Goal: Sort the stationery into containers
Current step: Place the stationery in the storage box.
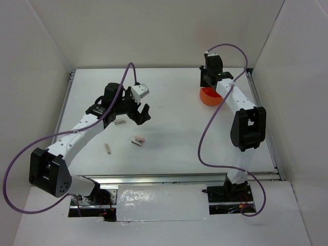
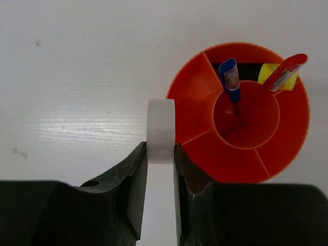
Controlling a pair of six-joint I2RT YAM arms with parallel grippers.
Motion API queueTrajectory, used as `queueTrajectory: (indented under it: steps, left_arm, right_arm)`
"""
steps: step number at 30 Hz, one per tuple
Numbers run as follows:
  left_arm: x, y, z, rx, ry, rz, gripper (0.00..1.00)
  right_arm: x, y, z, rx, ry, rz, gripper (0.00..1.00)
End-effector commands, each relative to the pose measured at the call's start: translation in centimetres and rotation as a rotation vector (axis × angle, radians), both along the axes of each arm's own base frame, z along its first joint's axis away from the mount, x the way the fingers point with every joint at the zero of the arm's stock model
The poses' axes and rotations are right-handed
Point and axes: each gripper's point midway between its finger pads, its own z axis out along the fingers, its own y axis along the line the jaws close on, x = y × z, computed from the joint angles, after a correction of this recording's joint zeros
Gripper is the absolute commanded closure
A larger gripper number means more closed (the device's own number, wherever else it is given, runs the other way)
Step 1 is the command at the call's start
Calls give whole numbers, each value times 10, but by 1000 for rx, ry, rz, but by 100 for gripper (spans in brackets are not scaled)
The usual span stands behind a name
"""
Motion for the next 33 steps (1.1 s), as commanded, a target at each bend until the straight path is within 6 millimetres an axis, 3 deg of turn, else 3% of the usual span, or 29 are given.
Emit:
queueTrajectory:
  steps: [1, 14, 21, 33]
  left_arm:
    - [1, 3, 9, -30, -28, 27, 1]
    - [2, 5, 6, -25, -32, 25, 1]
    - [2, 6, 6, -28, -29, 25, 1]
    - [3, 8, 5, -21, -33, 27, 1]
  right_arm:
    - [24, -5, 47, -4, -152, -79, 100]
    - [34, -10, 23, -30, -93, -198, 100]
    - [38, -12, 22, -46, -99, -231, 100]
    - [39, -14, 12, -84, -63, -272, 91]
